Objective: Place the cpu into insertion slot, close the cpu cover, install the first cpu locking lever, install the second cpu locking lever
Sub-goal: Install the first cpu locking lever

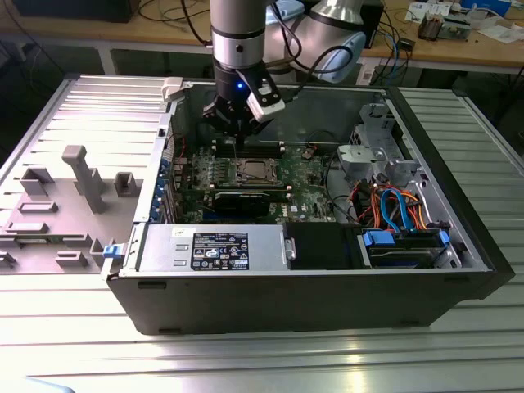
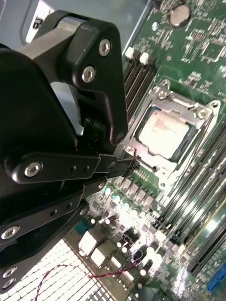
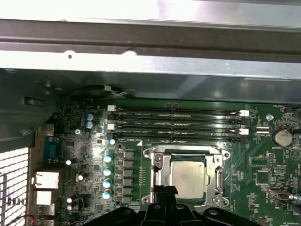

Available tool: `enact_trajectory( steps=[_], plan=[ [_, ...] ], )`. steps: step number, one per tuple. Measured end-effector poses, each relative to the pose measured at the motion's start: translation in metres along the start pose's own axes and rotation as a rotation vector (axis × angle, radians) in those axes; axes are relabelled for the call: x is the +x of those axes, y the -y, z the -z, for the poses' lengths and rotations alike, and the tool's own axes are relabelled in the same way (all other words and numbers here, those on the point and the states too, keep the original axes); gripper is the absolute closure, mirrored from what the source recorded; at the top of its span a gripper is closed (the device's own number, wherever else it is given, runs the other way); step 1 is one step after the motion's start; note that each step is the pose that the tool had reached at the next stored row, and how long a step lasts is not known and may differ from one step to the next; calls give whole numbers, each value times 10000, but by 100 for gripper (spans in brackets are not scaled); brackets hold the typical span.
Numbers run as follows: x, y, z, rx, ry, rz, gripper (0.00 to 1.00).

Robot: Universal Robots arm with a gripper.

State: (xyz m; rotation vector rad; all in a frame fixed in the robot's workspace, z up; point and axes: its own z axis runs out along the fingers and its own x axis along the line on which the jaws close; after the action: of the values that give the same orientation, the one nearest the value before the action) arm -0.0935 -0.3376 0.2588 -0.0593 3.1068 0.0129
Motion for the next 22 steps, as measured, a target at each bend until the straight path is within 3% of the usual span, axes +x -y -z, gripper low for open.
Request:
enact_trajectory(
  steps=[9,22],
  plan=[
    [252,-18,8,-3,26,0,89],
    [258,-286,2,-2,27,1,89]
  ],
)
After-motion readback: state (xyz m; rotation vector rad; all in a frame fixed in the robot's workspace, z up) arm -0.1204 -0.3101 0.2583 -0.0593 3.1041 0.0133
